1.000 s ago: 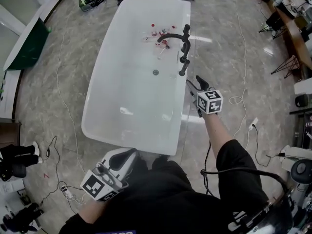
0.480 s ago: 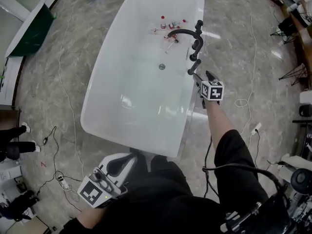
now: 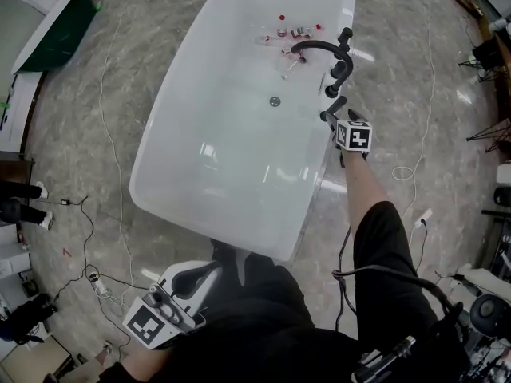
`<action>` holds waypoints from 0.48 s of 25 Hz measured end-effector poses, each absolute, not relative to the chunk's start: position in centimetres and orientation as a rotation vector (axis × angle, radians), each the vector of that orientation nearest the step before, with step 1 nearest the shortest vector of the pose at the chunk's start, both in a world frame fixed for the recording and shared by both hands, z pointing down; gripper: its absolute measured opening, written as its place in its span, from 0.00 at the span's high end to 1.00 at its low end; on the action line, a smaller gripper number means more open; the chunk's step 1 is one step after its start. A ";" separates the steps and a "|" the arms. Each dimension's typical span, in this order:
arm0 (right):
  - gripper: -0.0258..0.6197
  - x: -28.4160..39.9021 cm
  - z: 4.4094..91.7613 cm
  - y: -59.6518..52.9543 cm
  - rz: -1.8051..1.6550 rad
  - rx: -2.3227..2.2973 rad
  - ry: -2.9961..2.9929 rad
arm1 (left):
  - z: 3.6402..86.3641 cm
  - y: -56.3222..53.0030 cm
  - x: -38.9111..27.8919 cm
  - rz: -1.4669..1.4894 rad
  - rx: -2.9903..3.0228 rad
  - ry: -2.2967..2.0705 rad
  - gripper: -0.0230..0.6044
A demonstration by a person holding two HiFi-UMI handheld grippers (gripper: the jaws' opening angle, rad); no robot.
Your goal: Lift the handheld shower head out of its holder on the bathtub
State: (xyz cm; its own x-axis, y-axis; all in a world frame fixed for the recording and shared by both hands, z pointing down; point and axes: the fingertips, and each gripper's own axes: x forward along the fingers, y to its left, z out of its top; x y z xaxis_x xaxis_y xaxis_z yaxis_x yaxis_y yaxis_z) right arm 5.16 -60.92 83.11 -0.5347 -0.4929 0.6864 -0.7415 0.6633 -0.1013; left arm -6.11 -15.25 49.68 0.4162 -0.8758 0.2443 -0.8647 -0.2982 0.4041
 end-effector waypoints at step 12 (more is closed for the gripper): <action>0.63 3.0 86.8 -63.8 0.464 0.888 -2.210 | 53.3 -14.1 -6.0 0.007 2.092 -1.514 0.97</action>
State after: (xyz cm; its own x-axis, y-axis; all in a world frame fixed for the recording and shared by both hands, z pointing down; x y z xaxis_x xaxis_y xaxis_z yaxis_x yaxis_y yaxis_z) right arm 3.01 -63.84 86.84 -0.5202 -0.4596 0.7199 -0.7102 0.7010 -0.0656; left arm -5.97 -14.06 53.33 0.3650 -0.8760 0.3152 -0.8790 -0.2126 0.4269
